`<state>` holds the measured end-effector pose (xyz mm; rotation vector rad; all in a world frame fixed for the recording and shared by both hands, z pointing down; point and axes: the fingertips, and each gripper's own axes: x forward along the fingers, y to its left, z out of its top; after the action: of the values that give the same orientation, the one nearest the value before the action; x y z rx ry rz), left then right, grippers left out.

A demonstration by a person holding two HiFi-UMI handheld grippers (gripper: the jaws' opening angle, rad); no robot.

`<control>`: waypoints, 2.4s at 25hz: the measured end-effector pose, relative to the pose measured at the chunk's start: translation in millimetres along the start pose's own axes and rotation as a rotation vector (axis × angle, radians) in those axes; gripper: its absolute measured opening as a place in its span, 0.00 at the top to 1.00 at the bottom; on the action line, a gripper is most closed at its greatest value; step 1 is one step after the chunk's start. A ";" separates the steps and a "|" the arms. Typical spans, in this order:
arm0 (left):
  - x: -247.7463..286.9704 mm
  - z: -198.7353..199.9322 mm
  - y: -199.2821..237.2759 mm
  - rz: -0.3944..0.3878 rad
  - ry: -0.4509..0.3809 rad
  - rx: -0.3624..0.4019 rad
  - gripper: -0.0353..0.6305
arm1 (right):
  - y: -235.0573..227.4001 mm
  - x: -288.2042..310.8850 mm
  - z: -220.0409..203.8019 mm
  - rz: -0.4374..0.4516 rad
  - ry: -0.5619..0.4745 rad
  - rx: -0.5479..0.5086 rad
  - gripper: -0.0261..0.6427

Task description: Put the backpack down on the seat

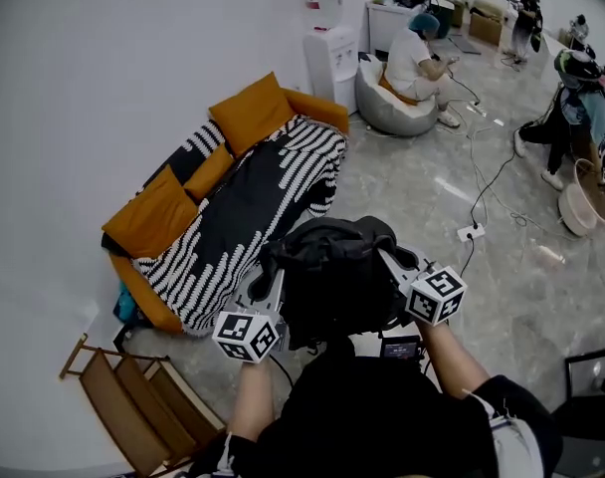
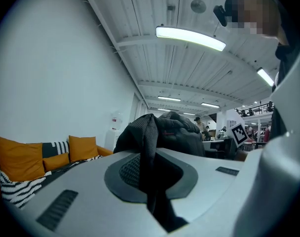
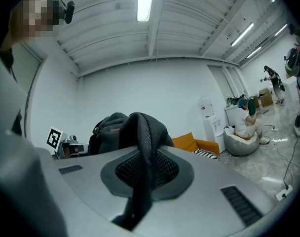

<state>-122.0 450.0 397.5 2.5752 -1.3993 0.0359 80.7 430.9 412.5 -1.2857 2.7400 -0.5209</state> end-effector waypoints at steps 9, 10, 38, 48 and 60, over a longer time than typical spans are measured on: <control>54.6 7.6 29.4 -0.006 0.007 -0.012 0.89 | -41.6 45.2 17.8 0.005 0.003 -0.005 0.89; 61.0 9.4 32.9 -0.010 0.006 -0.015 0.89 | -46.7 51.2 20.6 0.003 0.002 -0.003 0.89; 230.7 62.7 181.5 -0.074 -0.030 -0.036 0.89 | -151.7 241.0 81.8 -0.010 -0.009 0.019 0.89; 291.1 76.9 208.2 -0.074 -0.005 -0.031 0.89 | -197.0 282.7 100.9 0.020 0.005 0.069 0.89; 395.1 113.2 240.1 -0.033 0.006 -0.048 0.89 | -280.6 354.6 154.5 0.100 -0.030 0.084 0.89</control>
<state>-113.9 -25.5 376.0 2.5564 -1.3394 0.0047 88.7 -46.3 388.4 -1.1222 2.7096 -0.5961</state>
